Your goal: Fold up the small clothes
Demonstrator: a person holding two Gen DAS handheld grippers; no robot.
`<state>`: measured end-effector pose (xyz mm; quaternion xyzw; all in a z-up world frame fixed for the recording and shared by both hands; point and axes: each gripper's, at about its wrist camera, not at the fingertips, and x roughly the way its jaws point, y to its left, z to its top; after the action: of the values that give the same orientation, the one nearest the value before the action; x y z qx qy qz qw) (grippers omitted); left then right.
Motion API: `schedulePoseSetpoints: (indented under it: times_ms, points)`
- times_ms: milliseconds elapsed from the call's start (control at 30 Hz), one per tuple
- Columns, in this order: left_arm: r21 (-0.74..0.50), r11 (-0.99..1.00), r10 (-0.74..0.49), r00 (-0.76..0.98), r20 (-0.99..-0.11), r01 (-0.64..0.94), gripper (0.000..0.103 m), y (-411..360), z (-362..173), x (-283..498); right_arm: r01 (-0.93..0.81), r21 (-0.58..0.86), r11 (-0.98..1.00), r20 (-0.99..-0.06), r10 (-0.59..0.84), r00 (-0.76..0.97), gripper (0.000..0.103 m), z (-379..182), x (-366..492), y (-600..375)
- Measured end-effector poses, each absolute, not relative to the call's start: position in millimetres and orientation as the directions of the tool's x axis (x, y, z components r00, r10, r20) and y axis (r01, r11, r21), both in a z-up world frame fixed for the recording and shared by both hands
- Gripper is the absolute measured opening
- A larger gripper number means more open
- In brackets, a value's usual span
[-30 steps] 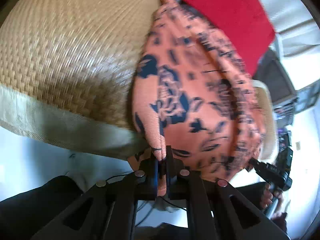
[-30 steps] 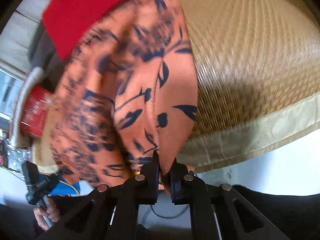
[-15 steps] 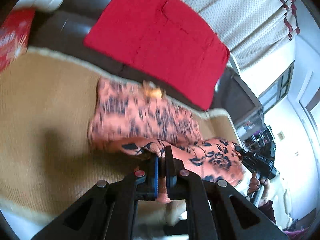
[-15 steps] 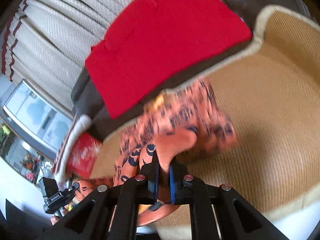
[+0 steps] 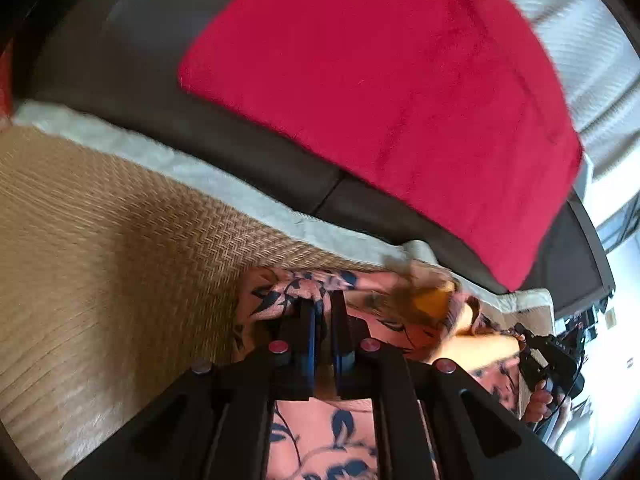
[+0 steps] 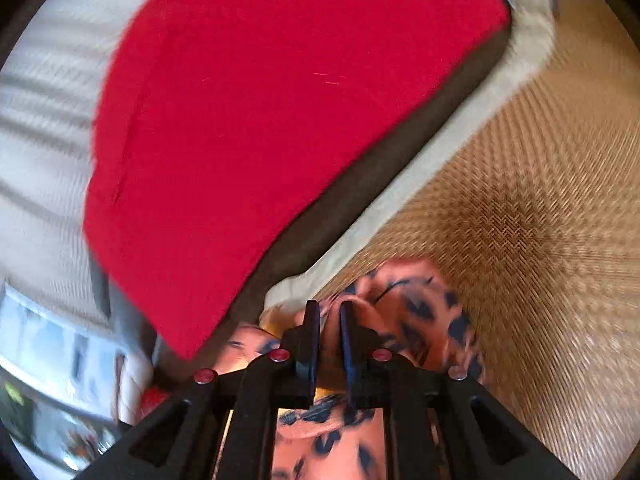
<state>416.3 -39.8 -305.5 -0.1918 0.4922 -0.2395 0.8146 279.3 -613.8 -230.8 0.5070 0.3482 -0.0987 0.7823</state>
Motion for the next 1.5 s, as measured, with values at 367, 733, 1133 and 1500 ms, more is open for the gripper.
schedulePoseSetpoints:
  times_ms: [367,733,1133,1500]
  points:
    - [-0.633,0.772,-0.513,0.651,-0.56,0.064,0.068,11.8,-281.5,378.2,0.427,0.677,0.599,-0.594,0.102,0.798,0.075,-192.1,255.3,-616.7]
    - [-0.283,0.918,-0.381,0.419,-0.824,0.277,0.072,-61.4,-290.4,303.8,0.178,0.354,0.918,-0.863,0.248,0.44,0.04,-214.6,296.8,-445.3]
    - [-0.23,0.955,-0.294,0.501,-0.814,0.188,0.072,-66.5,-307.5,359.2,0.308,0.403,0.862,-0.766,0.133,0.629,0.04,-225.8,424.3,-448.8]
    - [-0.349,0.937,-0.3,0.572,-0.764,0.025,0.072,-15.1,-291.8,382.3,0.335,0.422,0.842,-0.731,0.097,0.676,0.047,-201.4,313.7,-455.1]
